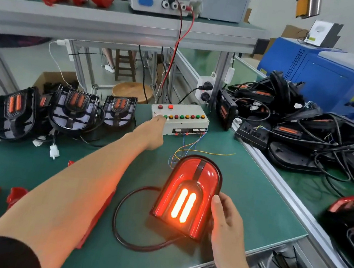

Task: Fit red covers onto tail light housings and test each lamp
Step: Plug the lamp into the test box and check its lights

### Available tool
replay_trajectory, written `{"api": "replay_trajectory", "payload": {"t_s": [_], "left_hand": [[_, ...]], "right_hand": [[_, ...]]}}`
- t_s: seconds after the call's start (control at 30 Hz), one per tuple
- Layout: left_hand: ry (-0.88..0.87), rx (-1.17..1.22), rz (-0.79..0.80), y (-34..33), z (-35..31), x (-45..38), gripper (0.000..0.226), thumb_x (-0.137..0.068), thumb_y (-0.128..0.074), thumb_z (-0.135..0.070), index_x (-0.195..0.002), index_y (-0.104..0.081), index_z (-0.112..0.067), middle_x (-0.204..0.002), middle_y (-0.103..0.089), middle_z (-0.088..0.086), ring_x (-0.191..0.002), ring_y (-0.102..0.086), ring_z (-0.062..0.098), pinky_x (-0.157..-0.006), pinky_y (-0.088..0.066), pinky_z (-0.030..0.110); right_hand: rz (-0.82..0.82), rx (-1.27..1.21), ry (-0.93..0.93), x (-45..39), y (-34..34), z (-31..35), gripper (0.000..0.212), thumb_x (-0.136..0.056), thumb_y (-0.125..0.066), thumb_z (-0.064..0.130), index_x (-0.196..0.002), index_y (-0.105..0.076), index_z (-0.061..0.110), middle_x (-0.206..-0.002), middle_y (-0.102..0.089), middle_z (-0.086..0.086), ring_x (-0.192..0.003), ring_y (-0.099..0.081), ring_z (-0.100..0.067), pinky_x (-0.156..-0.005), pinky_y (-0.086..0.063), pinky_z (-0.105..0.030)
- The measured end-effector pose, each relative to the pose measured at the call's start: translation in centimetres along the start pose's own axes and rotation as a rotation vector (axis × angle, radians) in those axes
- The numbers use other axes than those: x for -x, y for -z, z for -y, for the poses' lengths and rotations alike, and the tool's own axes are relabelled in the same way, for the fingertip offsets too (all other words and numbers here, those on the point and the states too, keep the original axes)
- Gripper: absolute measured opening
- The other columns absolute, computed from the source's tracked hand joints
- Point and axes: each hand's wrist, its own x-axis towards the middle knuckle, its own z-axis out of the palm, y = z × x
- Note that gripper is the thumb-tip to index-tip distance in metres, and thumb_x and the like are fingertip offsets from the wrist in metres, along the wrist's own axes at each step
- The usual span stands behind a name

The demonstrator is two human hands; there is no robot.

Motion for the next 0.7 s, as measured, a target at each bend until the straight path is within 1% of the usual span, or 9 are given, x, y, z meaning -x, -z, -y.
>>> {"api": "replay_trajectory", "payload": {"t_s": [0.07, 0.1, 0.23, 0.3, 0.37, 0.47, 0.5, 0.57, 0.7], "left_hand": [[0.0, 0.001, 0.006, 0.2, 0.0, -0.1, 0.063, -0.095, -0.047, -0.002, -0.155, -0.028, -0.001, -0.164, -0.027, 0.014, -0.145, -0.039, 0.037, -0.117, -0.035, 0.048], [0.0, 0.002, 0.004, 0.3, 0.1, 0.0, 0.062, -0.095, -0.047, -0.001, -0.154, -0.029, -0.001, -0.163, -0.028, 0.014, -0.144, -0.04, 0.037, -0.117, -0.035, 0.048], [-0.003, -0.018, -0.004, 0.1, 0.1, 0.1, 0.065, -0.095, -0.047, -0.001, -0.157, -0.026, -0.003, -0.165, -0.024, 0.013, -0.145, -0.038, 0.039, -0.117, -0.035, 0.048], [0.0, -0.048, -0.003, 0.1, -0.1, 0.0, 0.068, -0.095, -0.046, 0.0, -0.159, -0.024, -0.006, -0.166, -0.02, 0.014, -0.145, -0.036, 0.04, -0.118, -0.034, 0.05], [0.017, -0.07, -0.014, 0.2, -0.4, -0.1, 0.068, -0.093, -0.045, 0.001, -0.158, -0.026, -0.009, -0.162, -0.023, 0.015, -0.141, -0.037, 0.041, -0.113, -0.039, 0.053], [0.057, -0.091, -0.035, 0.2, -1.2, -0.3, 0.072, -0.092, -0.046, 0.002, -0.158, -0.027, -0.016, -0.155, -0.025, 0.016, -0.132, -0.041, 0.041, -0.103, -0.047, 0.054], [0.07, -0.098, -0.039, 0.1, -1.4, -0.3, 0.074, -0.091, -0.047, 0.002, -0.159, -0.025, -0.019, -0.154, -0.024, 0.016, -0.13, -0.041, 0.041, -0.099, -0.049, 0.053], [0.095, -0.109, -0.041, 0.0, -1.8, -0.4, 0.078, -0.09, -0.05, 0.0, -0.159, -0.023, -0.024, -0.155, -0.02, 0.016, -0.129, -0.04, 0.042, -0.092, -0.05, 0.051], [0.128, -0.145, -0.023, -0.2, -2.3, -1.1, 0.078, -0.091, -0.052, -0.003, -0.16, -0.02, -0.025, -0.159, -0.014, 0.016, -0.135, -0.032, 0.042, -0.093, -0.049, 0.05]], "right_hand": [[-0.013, 0.022, -0.01, -0.1, 0.2, -0.1, 0.024, -0.106, -0.051, 0.026, -0.099, -0.073, 0.033, -0.1, -0.076, -0.006, -0.099, -0.069, -0.036, -0.095, -0.053, -0.06], [-0.02, 0.031, -0.014, -0.1, 0.3, -0.1, 0.024, -0.106, -0.05, 0.028, -0.098, -0.072, 0.034, -0.098, -0.076, -0.006, -0.099, -0.069, -0.037, -0.094, -0.054, -0.06], [-0.026, 0.033, -0.018, -0.1, 0.3, -0.3, 0.022, -0.105, -0.051, 0.031, -0.099, -0.072, 0.031, -0.092, -0.075, -0.004, -0.086, -0.069, -0.024, -0.087, -0.054, -0.054], [-0.01, 0.027, -0.015, 0.0, 0.2, -0.4, 0.021, -0.105, -0.052, 0.029, -0.1, -0.072, 0.031, -0.095, -0.076, -0.003, -0.087, -0.069, -0.019, -0.088, -0.055, -0.049], [0.011, 0.016, -0.018, 0.0, 0.2, -0.3, 0.022, -0.105, -0.052, 0.028, -0.101, -0.072, 0.033, -0.098, -0.077, -0.002, -0.088, -0.069, -0.017, -0.087, -0.056, -0.045], [0.022, 0.005, -0.021, 0.1, 0.3, -0.2, 0.022, -0.105, -0.051, 0.029, -0.101, -0.072, 0.035, -0.094, -0.076, 0.001, -0.08, -0.066, -0.009, -0.076, -0.053, -0.035], [0.023, 0.003, -0.023, 0.1, 0.3, -0.2, 0.023, -0.105, -0.051, 0.028, -0.101, -0.072, 0.035, -0.094, -0.077, 0.001, -0.081, -0.066, -0.01, -0.077, -0.053, -0.035], [0.028, 0.001, -0.026, 0.1, 0.3, -0.2, 0.023, -0.105, -0.051, 0.026, -0.102, -0.072, 0.035, -0.098, -0.077, -0.002, -0.087, -0.069, -0.014, -0.083, -0.055, -0.04], [0.026, -0.012, -0.023, 0.1, 0.1, -0.1, 0.023, -0.103, -0.053, 0.024, -0.105, -0.073, 0.034, -0.102, -0.078, -0.002, -0.096, -0.073, -0.019, -0.091, -0.056, -0.043]]}}
